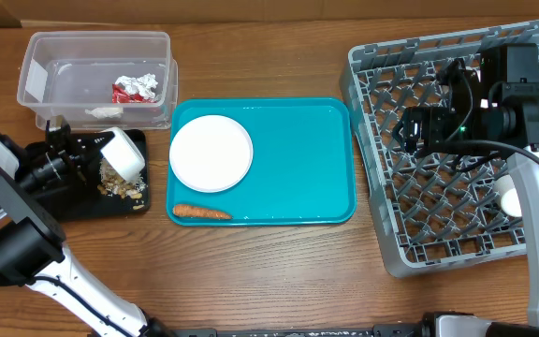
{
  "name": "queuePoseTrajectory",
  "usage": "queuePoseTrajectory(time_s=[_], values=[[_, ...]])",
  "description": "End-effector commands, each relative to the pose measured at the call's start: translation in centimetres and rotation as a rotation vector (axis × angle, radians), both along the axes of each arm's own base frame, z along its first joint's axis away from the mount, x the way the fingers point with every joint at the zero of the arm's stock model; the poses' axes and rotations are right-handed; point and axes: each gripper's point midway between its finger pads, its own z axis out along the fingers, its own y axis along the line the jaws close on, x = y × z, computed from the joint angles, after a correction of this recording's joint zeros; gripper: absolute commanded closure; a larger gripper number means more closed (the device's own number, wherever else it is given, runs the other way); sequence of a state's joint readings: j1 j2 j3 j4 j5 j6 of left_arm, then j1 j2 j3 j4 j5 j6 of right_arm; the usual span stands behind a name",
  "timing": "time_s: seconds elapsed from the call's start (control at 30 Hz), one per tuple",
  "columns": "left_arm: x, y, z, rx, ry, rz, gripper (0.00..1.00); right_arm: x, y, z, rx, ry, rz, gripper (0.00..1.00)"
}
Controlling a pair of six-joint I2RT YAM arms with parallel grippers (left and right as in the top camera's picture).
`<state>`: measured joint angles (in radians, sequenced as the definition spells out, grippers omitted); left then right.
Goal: Sort waste into correct bins and load items into the dishwasher
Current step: 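Carry the bowl left over the black tray and tip it over, then shake the inverted bowl with the left gripper to empty rice and peanuts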
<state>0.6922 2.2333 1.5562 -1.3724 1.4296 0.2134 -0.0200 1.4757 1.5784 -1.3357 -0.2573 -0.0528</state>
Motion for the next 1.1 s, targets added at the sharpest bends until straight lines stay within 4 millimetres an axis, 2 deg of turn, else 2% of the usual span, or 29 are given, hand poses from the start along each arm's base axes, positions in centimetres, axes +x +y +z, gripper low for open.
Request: queuePoseTrajectory(time_s=[0.0, 0.27, 0.33, 0.47, 0.9, 1.07], values=[[0.1, 0.9, 0.5, -0.026, -0.029, 0.037, 0.96, 0.2, -0.1, 0.7, -0.003, -0.025, -0.003, 0.00], [-0.1, 1.1, 1.3, -0.063, -0.033, 0.062, 0.96, 0.2, -0.3, 0.7, -0.013, -0.024, -0.007, 0.00], [0.2, 1.7, 1.4, -0.026, -0.107, 0.073, 0.96, 0.2, -0.3, 0.7, -0.013, -0.024, -0.007, 0.00], [-0.1, 1.6, 1.3, -0.032, -0.077, 0.070, 0.96, 0.2, -0.3, 0.7, -0.013, -0.023, -0.007, 0.00], [-0.1, 1.8, 2.0, 0.070, -0.231, 0.068, 0.96, 0.1, -0.3, 0.7, -0.013, -0.020, -0.007, 0.00], [0.2, 2.1, 1.7, 0.071, -0.226, 0.069, 0.96, 0.2, -0.3, 0.7, -0.013, -0.021, -0.007, 0.00]])
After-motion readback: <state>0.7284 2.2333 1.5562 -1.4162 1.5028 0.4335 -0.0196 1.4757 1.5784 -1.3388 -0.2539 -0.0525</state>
